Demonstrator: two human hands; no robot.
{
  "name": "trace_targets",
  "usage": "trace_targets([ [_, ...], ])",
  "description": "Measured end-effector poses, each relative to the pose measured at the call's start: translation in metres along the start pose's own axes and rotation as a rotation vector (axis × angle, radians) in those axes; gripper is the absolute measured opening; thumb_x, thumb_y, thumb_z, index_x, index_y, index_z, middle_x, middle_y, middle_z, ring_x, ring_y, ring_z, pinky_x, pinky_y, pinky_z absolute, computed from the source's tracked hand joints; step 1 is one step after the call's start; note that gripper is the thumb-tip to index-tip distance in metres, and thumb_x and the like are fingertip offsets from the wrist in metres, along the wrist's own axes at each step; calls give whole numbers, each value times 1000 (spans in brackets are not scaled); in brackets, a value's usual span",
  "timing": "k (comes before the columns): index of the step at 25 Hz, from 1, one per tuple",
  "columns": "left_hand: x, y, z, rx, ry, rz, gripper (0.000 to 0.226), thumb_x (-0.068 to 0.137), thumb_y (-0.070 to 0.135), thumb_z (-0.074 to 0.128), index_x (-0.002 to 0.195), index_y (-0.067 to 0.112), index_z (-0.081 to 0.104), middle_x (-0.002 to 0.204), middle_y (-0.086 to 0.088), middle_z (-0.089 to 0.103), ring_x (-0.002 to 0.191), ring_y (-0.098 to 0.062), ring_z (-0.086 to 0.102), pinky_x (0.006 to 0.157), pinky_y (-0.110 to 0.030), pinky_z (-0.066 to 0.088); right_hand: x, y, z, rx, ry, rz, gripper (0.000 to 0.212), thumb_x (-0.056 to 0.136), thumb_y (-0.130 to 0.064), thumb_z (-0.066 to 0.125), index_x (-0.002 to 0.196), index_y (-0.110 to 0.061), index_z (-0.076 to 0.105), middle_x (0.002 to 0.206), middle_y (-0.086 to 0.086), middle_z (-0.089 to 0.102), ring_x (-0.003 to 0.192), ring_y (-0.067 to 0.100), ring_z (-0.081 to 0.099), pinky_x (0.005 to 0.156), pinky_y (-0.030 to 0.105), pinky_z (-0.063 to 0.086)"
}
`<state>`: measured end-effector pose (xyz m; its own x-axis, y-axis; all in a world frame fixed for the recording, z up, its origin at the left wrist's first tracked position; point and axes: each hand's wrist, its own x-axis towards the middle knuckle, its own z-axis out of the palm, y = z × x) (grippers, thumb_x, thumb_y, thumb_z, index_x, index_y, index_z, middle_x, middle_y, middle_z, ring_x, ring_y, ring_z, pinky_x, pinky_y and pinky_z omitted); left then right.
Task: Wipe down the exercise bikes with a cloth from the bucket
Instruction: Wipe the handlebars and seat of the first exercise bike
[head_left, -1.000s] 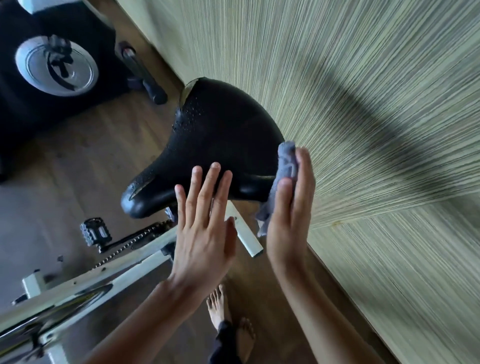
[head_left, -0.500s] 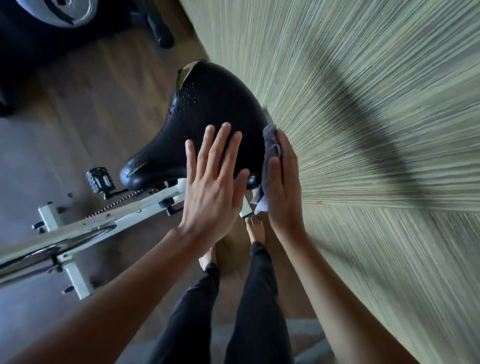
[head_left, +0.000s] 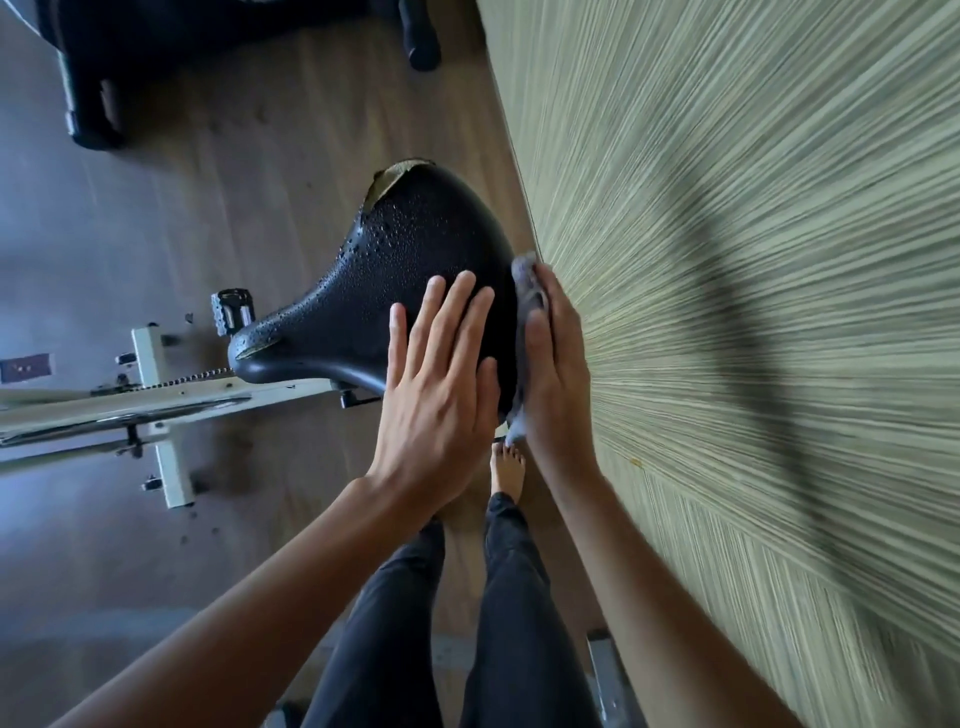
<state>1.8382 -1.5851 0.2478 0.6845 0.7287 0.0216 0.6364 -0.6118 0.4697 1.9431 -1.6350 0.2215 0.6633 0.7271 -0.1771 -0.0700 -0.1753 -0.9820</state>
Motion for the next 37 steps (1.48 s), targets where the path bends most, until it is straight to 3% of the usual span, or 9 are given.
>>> trace_targets([
  [2, 0, 1, 1, 9, -1, -7, 52, 102, 20, 34, 151, 7, 35, 161, -10, 27, 153, -25, 13, 125, -46, 1, 19, -3, -2, -23, -56, -25, 39, 109, -15, 35, 147, -17, 44, 149, -11, 47, 141, 4, 41, 120, 36, 31],
  [5, 1, -1, 0, 19, -15, -13, 52, 101, 20, 35, 151, 6, 34, 161, -10, 27, 153, -25, 14, 125, -46, 1, 0, -6, -5, 12, -101, 32, 39, 109, -11, 35, 147, -19, 41, 146, -21, 43, 140, -6, 37, 116, 18, 29],
  [9, 4, 4, -5, 0, -12, -42, 51, 101, 21, 35, 151, 7, 35, 161, -9, 29, 152, -23, 14, 125, -45, 2, 54, -21, -1, -85, -192, 9, 37, 108, -17, 40, 142, -16, 53, 143, -13, 54, 135, -3, 45, 118, 25, 32],
  [13, 25, 2, -13, 37, 61, -144, 53, 103, 23, 38, 153, 9, 32, 162, -7, 25, 153, -22, 12, 125, -43, 4, 122, -43, 22, -159, -369, 10, 36, 103, -15, 45, 135, -14, 62, 133, -7, 64, 122, -3, 54, 104, 8, 36],
  [16, 43, 3, -9, 83, 60, -197, 56, 102, 25, 38, 154, 9, 28, 163, -8, 22, 153, -24, 11, 125, -44, 8, 146, -49, 28, -175, -498, 65, 34, 103, -13, 46, 132, -14, 64, 127, -9, 66, 107, -15, 57, 93, 2, 38],
  [23, 47, 3, -1, 91, 49, -212, 56, 102, 25, 35, 155, 8, 27, 164, -8, 21, 153, -24, 10, 125, -44, 7, 167, -50, 38, -130, -600, 118, 38, 97, -18, 49, 132, -10, 64, 130, 1, 67, 125, 9, 59, 110, 22, 40],
  [28, 46, 1, -2, 76, 59, -194, 56, 102, 25, 35, 155, 8, 27, 164, -8, 21, 153, -23, 11, 125, -42, 6, 116, -34, 10, -34, -443, 110, 37, 105, -17, 44, 140, -15, 57, 142, -5, 59, 134, 5, 51, 120, 37, 34],
  [33, 39, -7, -10, -24, 86, -186, 52, 103, 25, 38, 153, 10, 32, 162, -6, 26, 153, -21, 13, 125, -43, 4, 47, -29, 1, -142, -215, 15, 42, 108, -21, 37, 149, -15, 43, 146, -18, 44, 140, -2, 38, 119, 24, 29],
  [37, 10, -39, -29, -20, 104, -227, 51, 102, 27, 38, 150, 10, 38, 160, -6, 31, 152, -21, 17, 124, -40, -1, 3, -19, -2, -314, -149, -156, 45, 107, -12, 38, 151, -2, 37, 158, 6, 36, 150, 16, 29, 123, 31, 25],
])
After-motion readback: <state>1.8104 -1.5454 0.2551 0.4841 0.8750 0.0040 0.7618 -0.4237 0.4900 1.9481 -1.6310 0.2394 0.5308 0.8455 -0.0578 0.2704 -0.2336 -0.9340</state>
